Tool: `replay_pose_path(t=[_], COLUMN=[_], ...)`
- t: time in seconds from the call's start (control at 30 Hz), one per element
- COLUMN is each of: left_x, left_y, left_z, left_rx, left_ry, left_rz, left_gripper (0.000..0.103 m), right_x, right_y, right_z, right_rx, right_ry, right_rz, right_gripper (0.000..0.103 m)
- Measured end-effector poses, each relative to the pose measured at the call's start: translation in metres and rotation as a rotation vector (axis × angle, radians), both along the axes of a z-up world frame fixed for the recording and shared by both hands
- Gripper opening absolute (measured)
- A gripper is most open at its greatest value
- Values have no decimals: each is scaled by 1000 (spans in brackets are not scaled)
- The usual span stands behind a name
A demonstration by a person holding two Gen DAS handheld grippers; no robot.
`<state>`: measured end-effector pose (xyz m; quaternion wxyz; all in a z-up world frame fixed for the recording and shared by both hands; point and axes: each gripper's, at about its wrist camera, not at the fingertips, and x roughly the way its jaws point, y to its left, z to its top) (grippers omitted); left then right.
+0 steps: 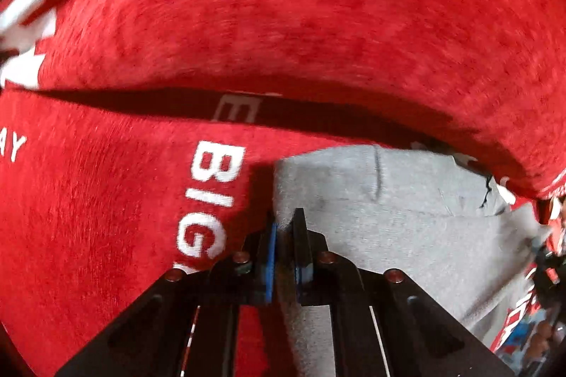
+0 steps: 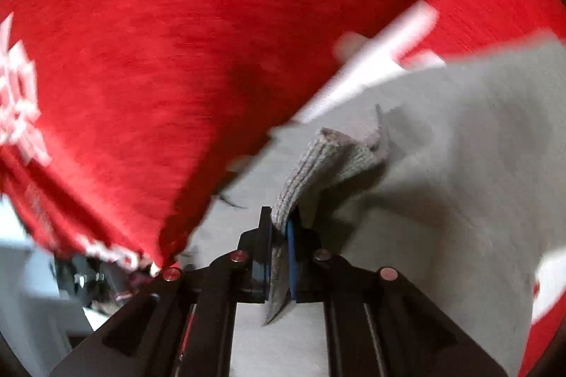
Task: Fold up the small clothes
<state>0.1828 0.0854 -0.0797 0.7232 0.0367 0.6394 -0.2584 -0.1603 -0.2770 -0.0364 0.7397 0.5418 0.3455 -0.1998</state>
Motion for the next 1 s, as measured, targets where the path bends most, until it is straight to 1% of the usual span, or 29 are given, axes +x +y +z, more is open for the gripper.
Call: replay_pose_path(t=[0.03,0.07,0.1,0.13,0.17,0.2,0.23,0.27,0.3,0.33,0.4,0.43,0.47,0.5,0.53,0.57,0.6,0.63,0.67,0.7,0.73,0.77,0.8,0.83,0.93,1.0], left_x=[2,3,14,14,14,16,15,18,18,18,19,20,21,19,18,16,17,16,17,15,11,8,7,6,5,4], left_y=[3,5,9,10,11,16,19,18,21,24,32,36,38,40,45,51,58,65,77,83,86,88,92,97,99,97], left_z=[1,2,-1,1,5,11,17,21,26,29,36,39,44,47,52,54,57,59,60,63,65,65,65,66,61,53], left_rx=[-9,-16,-19,-23,-24,-18,-10,-3,5,14,45,82,129,159,170,161,154,157,164,168,168,172,173,164,154,157], left_ry=[6,9,10,9,5,-7,-29,-39,-47,-54,-70,-89,-123,-155,-182,-190,-189,-191,-199,-226,-255,-255,-244,-234,-216,-200], left_rz=[10,13,9,-1,-13,-21,-27,-31,-32,-32,-33,-36,-41,-42,-37,-30,-24,-16,-10,0,-1,-10,-9,-1,20,22], left_gripper=[10,10,10,10,10,10,10,10,10,10,10,10,10,10,10,10,20,41,93,103,103,103,103,103,103,103], right_x=[-2,-10,-19,-27,-38,-50,-56,-61,-61,-58,-39,-24,-6,10,28,42,56,71,84,91,97,100,106,110,134,144], right_y=[-3,-6,-7,-6,-2,4,9,17,28,41,70,89,112,128,149,167,183,195,207,212,215,214,213,216,222,232], right_z=[-7,-19,-27,-39,-48,-49,-48,-45,-42,-37,-39,-42,-48,-53,-59,-65,-70,-77,-81,-86,-91,-93,-96,-99,-83,-71], right_rx=[10,27,40,59,76,89,94,97,106,132,217,267,314,345,377,397,416,425,426,430,432,431,440,460,436,428], right_ry=[24,71,117,177,227,201,197,203,192,159,70,35,13,-1,-12,-18,-28,-38,-45,-53,-61,-61,-67,-77,-111,-112], right_rz=[-14,-40,-56,-73,-91,-112,-125,-129,-121,-97,-7,53,120,166,217,248,271,279,271,257,236,222,211,208,232,244], right_gripper=[8,8,8,12,13,14,21,34,41,50,50,50,50,50,50,50,50,50,50,50,50,44,33,6,6,6])
